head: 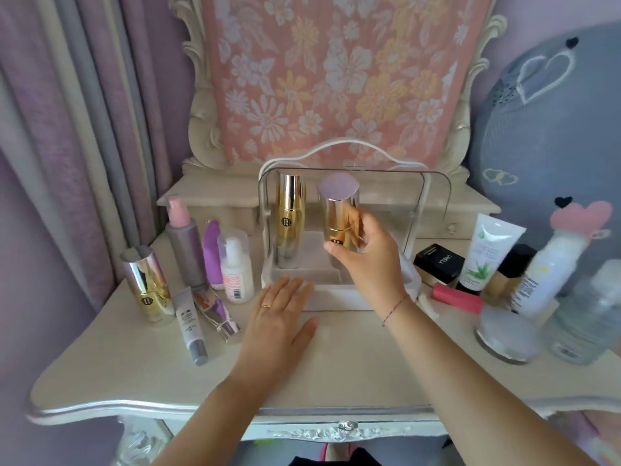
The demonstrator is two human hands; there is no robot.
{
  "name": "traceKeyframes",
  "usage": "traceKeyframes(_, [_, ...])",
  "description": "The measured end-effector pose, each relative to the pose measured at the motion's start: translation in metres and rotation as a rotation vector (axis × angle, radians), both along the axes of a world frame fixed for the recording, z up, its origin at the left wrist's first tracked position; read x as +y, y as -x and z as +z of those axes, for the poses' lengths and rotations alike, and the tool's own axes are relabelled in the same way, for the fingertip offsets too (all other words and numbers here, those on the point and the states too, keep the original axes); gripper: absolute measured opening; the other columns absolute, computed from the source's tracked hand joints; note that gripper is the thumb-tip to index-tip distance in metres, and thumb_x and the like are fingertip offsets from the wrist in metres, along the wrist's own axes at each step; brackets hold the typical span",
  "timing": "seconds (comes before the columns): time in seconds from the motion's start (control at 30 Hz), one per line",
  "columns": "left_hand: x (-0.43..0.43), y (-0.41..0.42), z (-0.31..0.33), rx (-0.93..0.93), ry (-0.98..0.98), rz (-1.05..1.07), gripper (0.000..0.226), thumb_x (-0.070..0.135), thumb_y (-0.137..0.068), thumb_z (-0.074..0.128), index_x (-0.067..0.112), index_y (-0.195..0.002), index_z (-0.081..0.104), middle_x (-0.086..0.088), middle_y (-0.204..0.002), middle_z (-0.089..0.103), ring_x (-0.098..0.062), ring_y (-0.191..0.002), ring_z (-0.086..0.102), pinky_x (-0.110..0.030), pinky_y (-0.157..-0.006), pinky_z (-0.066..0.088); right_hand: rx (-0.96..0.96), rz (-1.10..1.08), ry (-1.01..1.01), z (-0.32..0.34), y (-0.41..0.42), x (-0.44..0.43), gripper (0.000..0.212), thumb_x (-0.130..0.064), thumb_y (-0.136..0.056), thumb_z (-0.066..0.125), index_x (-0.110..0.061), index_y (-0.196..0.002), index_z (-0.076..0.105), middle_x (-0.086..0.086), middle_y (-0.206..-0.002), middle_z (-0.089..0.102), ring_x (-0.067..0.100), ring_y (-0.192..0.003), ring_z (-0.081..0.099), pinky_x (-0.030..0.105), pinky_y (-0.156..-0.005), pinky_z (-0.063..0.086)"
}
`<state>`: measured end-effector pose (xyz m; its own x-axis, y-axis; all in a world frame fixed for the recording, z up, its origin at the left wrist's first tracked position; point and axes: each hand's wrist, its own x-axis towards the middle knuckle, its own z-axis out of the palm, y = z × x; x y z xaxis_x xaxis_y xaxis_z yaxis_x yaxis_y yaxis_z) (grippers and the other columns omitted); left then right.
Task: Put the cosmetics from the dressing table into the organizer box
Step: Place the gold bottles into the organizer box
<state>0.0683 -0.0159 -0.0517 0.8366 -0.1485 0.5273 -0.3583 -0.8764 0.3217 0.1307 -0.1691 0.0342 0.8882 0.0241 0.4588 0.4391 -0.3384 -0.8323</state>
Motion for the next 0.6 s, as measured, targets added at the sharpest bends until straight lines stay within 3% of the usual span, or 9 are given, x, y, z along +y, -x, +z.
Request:
traceKeyframes(0.17, [0.000, 0.001, 0.000, -0.001, -0.006, 0.009, 0.050, 0.039, -0.085, 0.043, 0.014, -0.128, 0.053, -0.009, -0.132, 0.055, -0.027, -0.127, 0.043, -0.034, -0.109, 0.015, 0.061, 0.006, -0.015, -0.013, -0.035, 0.021, 0.041, -0.023, -0.075, 0.076, -0.024, -0.112, 0.059, -0.015, -0.094, 0.068, 0.001, -0.089, 0.065, 0.019, -0.081, 0.052])
traceKeyframes(0.3, [0.000, -0.001, -0.003, 0.001, -0.004, 0.015, 0.050, 0.040, -0.086, 0.043, 0.014, -0.128, 0.053, -0.008, -0.133, 0.054, -0.028, -0.127, 0.044, -0.036, -0.109, 0.017, 0.143, -0.006, -0.051, -0.025, -0.059, 0.030, 0.041, -0.023, -0.074, 0.076, -0.021, -0.112, 0.059, -0.003, -0.101, 0.070, 0.014, -0.094, 0.066, 0.030, -0.085, 0.054])
traceKeyframes(0.43, [0.000, 0.000, -0.004, -0.004, 0.010, 0.012, 0.050, 0.040, -0.087, 0.043, 0.014, -0.128, 0.052, -0.008, -0.133, 0.055, -0.027, -0.127, 0.044, -0.037, -0.109, 0.017, 0.259, 0.040, -0.122, -0.028, -0.075, 0.036, 0.052, -0.017, -0.076, 0.076, -0.015, -0.123, 0.055, 0.000, -0.108, 0.068, 0.014, -0.098, 0.066, 0.026, -0.084, 0.053])
traceKeyframes(0.6, [0.000, 0.001, -0.004, -0.014, -0.003, 0.012, 0.050, 0.041, -0.088, 0.042, 0.014, -0.129, 0.052, -0.008, -0.133, 0.054, -0.027, -0.128, 0.043, -0.037, -0.110, 0.017, 0.303, 0.097, -0.085, -0.022, -0.082, 0.042, 0.046, -0.014, -0.076, 0.075, -0.016, -0.118, 0.057, -0.003, -0.107, 0.068, 0.012, -0.098, 0.065, 0.024, -0.083, 0.052])
